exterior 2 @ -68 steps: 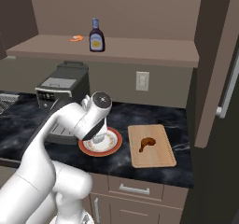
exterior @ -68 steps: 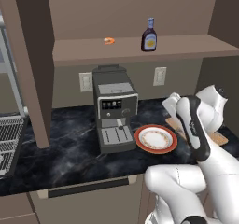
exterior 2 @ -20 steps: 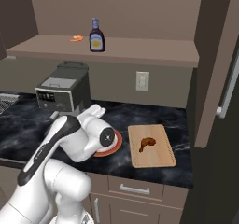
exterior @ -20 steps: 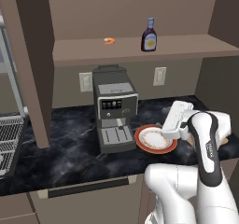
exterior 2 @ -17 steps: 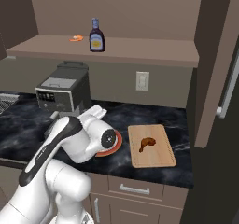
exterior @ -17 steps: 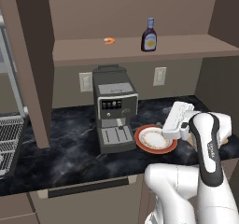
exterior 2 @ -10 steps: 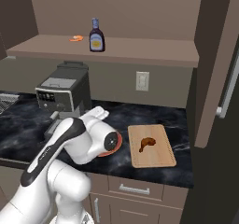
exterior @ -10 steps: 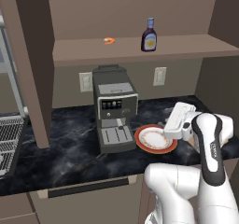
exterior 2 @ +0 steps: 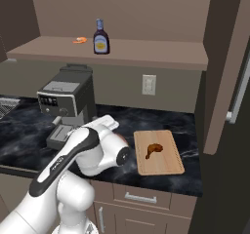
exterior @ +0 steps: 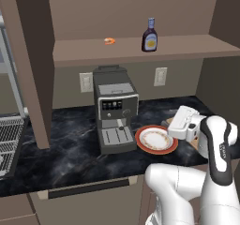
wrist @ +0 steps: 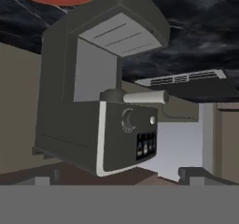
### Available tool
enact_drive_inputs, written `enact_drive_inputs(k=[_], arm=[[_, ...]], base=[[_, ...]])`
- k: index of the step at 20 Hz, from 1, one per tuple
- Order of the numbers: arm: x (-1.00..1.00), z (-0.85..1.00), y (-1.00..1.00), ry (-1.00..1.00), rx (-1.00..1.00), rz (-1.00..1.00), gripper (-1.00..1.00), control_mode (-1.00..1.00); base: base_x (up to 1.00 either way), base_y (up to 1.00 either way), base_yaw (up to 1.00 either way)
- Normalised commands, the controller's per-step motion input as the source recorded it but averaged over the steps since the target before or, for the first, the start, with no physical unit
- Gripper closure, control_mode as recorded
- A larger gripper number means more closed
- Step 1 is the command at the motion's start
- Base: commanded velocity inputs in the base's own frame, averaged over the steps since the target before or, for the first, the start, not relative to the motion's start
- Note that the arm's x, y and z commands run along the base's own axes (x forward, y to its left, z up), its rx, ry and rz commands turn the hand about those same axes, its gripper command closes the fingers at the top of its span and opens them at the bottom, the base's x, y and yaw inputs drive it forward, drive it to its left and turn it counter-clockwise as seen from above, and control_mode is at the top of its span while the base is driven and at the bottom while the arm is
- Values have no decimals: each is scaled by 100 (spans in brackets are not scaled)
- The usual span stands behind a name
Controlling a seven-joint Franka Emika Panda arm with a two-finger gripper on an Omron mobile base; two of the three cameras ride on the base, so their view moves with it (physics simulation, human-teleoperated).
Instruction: Pick the chicken drumstick from the plate and place it on the cutting board. Then pick the condiment bottle from the cabinet and place it next to the cutting board.
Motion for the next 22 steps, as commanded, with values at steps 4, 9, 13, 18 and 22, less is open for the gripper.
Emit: enact_drive_inputs(k=[4,9,13,18,22], arm=[[0,1,0,0,11,0,-100,-100],[-3,7,0,0,1,0,-100,-100],[-5,20,0,0,0,0,-100,-100],[-5,42,0,0,0,-1,-100,-100],[-5,44,0,0,0,-1,-100,-100]], base=[[0,0,0],[0,0,0],[0,0,0],[0,0,0],[0,0,0]])
